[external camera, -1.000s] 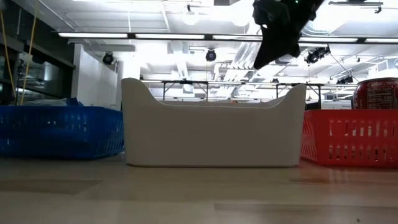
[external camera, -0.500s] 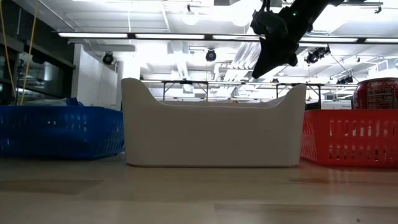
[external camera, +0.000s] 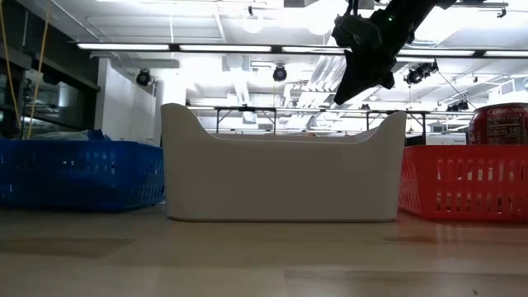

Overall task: Sort candy
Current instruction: Adjust the flower pot on the table

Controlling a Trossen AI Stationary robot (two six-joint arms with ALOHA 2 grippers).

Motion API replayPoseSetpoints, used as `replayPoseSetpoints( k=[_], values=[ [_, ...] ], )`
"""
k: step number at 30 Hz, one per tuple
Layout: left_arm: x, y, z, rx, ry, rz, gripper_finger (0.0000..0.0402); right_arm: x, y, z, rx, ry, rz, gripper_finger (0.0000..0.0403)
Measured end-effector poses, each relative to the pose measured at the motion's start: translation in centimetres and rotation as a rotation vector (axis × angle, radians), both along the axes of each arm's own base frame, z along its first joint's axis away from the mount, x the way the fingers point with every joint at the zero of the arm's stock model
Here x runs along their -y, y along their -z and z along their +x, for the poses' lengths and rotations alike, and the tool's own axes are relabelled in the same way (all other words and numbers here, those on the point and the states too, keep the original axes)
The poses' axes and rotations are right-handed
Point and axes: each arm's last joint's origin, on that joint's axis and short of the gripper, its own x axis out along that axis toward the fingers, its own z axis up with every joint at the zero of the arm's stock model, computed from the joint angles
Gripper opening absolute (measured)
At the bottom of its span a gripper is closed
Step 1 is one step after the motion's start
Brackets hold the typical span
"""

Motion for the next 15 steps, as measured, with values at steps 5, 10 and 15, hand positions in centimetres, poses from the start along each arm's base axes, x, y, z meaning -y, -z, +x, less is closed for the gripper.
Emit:
replayPoseSetpoints(
  k=[5, 10, 15],
  values=[
    [-1.0, -0.5, -0.5, -0.035, 0.004, 0.078, 0.0000, 0.0, -0.1, 0.2, 0.028, -0.005, 0.015, 0.0000],
    [-2.5, -1.9, -1.1, 0.008, -0.038, 0.119, 0.0000, -0.3, -0.8, 0.9, 0.128, -0.068, 0.079, 0.0000],
    [-4.5, -3.9, -2.1, 0.098, -0.088, 0.025, 0.0000, -0.9, -1.8, 2.7, 0.332, -0.178, 0.162, 0.0000]
  ],
)
